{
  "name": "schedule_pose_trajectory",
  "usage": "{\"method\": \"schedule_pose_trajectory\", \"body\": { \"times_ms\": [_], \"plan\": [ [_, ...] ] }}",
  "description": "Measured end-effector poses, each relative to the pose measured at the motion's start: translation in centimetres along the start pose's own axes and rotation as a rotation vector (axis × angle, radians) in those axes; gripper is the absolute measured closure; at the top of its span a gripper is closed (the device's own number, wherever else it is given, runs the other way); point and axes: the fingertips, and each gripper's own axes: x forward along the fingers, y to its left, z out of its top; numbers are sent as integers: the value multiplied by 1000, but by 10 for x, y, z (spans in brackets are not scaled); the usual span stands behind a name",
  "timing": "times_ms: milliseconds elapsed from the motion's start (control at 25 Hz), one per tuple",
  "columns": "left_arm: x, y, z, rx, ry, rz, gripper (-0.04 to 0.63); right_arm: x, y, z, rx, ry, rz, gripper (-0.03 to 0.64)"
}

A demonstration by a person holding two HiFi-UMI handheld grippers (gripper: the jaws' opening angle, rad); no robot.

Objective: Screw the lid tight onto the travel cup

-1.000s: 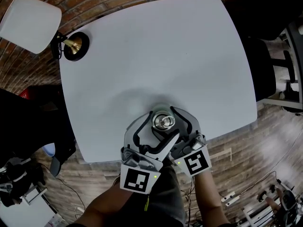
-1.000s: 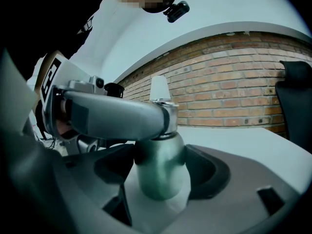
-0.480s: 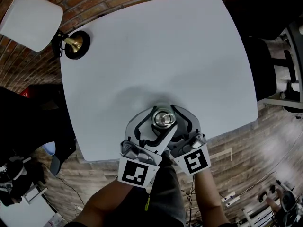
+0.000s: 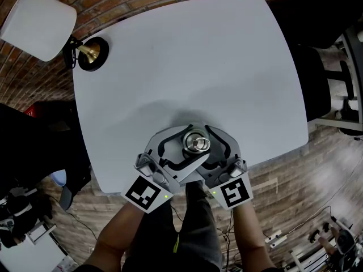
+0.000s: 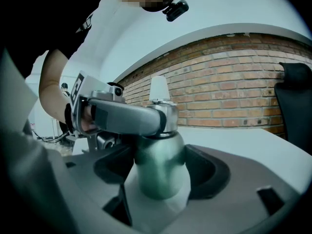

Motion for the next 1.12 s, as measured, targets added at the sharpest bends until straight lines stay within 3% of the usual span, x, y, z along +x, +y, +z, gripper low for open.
{"method": "schedule_pose_trajectory", "body": {
  "times_ms": [240, 400, 720, 1120],
  "plan": [
    [0, -7, 1, 47, 1, -260, 331, 0, 0, -1, 4, 7, -2, 281],
    [-2, -9, 2, 49, -5, -357, 331, 1, 1, -1, 1, 12, -2, 281],
    [1, -12, 1, 15, -19, -430, 330, -2, -1, -1, 9, 5, -8, 281],
    [2, -12, 1, 12, -22, -428, 328, -5, -2, 3, -33, 35, 14, 280]
  ]
}}
